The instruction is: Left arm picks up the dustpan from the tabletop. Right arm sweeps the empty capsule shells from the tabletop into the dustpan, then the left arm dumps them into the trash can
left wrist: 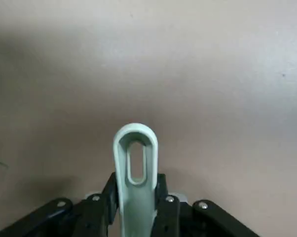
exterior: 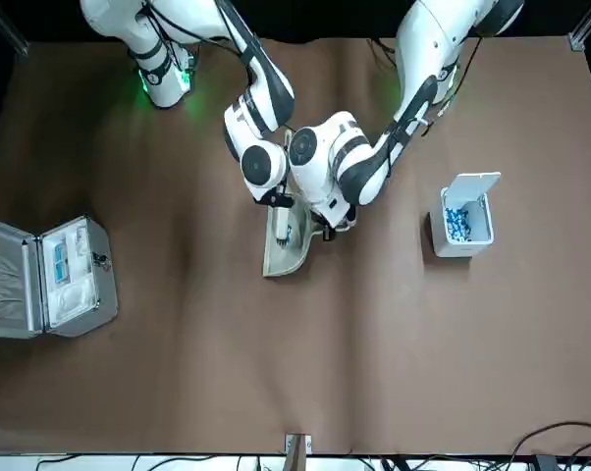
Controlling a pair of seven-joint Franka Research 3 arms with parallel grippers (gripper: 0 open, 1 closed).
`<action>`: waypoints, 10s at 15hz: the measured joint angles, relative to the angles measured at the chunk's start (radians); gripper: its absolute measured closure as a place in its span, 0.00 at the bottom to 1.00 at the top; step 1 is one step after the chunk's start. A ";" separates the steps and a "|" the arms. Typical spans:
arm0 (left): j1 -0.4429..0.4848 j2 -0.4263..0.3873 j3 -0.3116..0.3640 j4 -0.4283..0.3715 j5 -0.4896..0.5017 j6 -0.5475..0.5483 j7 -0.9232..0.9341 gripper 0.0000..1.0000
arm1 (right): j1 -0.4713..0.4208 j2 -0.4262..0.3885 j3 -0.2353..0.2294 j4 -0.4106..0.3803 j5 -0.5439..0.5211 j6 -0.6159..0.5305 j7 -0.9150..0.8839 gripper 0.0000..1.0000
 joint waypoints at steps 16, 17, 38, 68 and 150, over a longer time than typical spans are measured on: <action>0.110 0.028 -0.012 0.001 -0.009 0.234 0.033 0.67 | -0.153 0.000 -0.015 0.222 -0.072 -0.396 0.000 0.74; 0.122 0.028 -0.020 0.003 -0.022 0.236 0.050 0.67 | -0.164 -0.001 -0.015 0.225 -0.096 -0.409 0.000 0.74; 0.941 0.025 -0.622 0.035 -0.157 0.070 0.600 0.67 | -0.535 -0.242 -0.021 -0.185 -0.351 -0.391 -0.474 0.74; 0.531 -0.377 0.479 0.178 -0.791 -0.234 1.583 0.67 | -0.538 -0.393 0.005 -0.618 -0.310 0.115 -0.559 0.74; 0.726 -0.999 0.216 -1.058 -0.902 1.435 2.249 0.67 | -0.856 -0.520 -0.008 0.237 -0.525 -0.406 -0.603 0.02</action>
